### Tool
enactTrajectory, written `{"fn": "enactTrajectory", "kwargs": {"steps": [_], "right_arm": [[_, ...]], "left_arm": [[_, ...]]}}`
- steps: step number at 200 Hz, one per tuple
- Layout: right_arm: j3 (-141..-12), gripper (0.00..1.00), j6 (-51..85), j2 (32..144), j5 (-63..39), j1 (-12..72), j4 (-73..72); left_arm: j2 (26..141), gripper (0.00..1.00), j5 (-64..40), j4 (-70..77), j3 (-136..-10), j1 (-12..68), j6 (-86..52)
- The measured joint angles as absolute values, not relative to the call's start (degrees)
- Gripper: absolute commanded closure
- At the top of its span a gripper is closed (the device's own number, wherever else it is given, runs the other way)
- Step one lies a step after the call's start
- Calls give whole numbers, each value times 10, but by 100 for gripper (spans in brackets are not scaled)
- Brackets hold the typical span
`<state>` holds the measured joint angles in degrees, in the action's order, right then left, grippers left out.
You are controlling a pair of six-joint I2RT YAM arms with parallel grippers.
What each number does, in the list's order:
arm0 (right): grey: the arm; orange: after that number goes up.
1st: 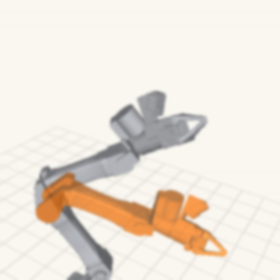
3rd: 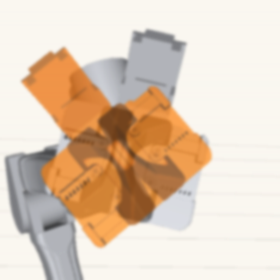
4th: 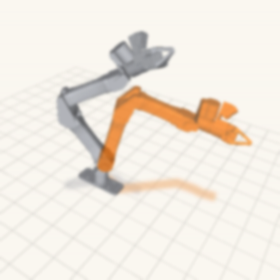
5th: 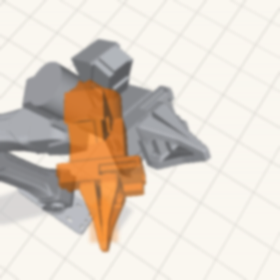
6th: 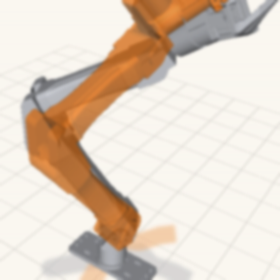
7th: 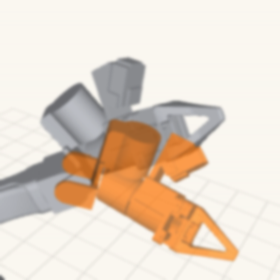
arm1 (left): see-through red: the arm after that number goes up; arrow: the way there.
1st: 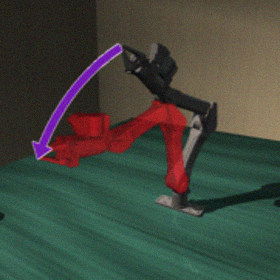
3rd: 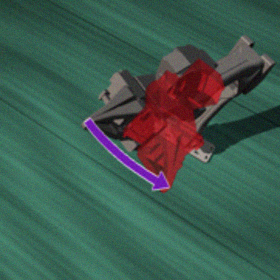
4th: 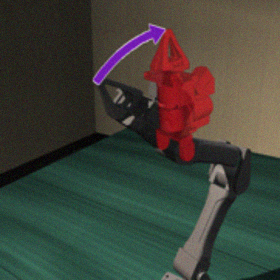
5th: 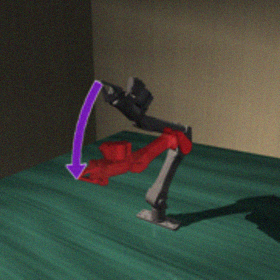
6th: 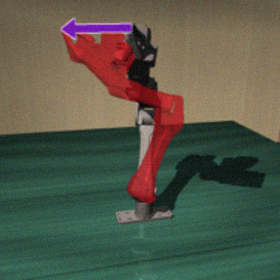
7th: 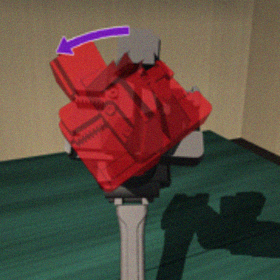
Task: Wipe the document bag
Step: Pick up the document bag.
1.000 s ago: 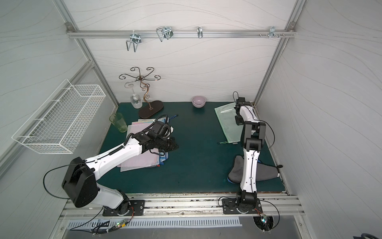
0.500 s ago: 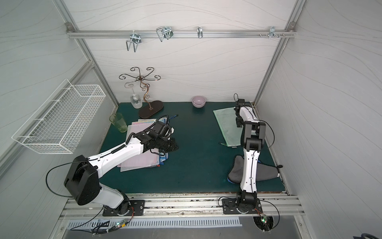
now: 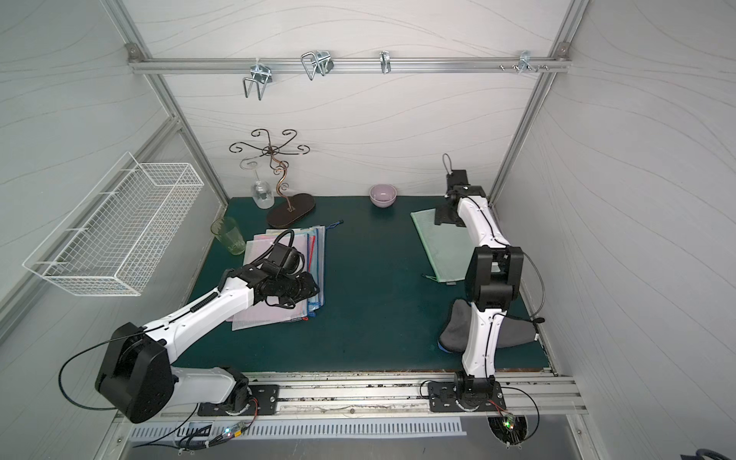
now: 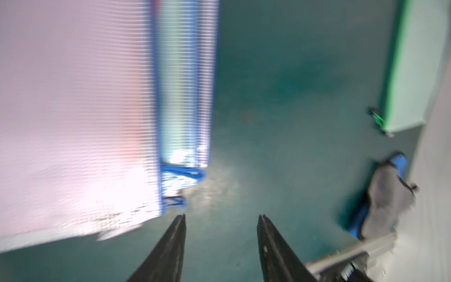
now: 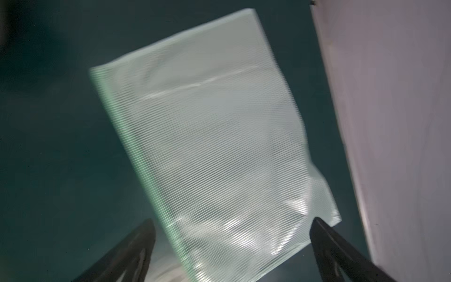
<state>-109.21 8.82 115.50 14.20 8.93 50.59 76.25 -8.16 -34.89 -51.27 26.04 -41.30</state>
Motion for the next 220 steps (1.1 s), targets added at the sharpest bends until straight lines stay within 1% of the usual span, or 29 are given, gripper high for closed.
{"fn": "enactTrajectory", "kwargs": {"steps": [5, 32, 51, 87, 114, 144, 177, 196, 220], "right_arm": [[-1079, 1, 93, 1142, 128, 116, 502], [-998, 1, 116, 1105, 63, 241, 481], [-928, 1, 133, 1084, 13, 283, 474], [-834, 1, 157, 1020, -29, 279, 467], [-817, 1, 163, 975, -42, 279, 458], [-810, 1, 163, 958, -52, 281, 445], [-790, 1, 163, 957, -56, 281, 439], [-781, 1, 163, 957, -58, 281, 438], [-778, 1, 163, 957, -63, 281, 436]], "left_arm": [[763, 33, -73, -356, -513, 258, -417], [771, 31, -28, -383, -514, 256, -419], [784, 31, -4, -391, -514, 256, -417], [825, 33, 29, -391, -521, 262, -407], [882, 33, 53, -391, -559, 282, -397], [947, 34, 80, -391, -611, 306, -389], [991, 40, 105, -401, -622, 312, -379], [994, 45, 117, -409, -621, 312, -378], [982, 49, 127, -404, -603, 312, -379]]}}
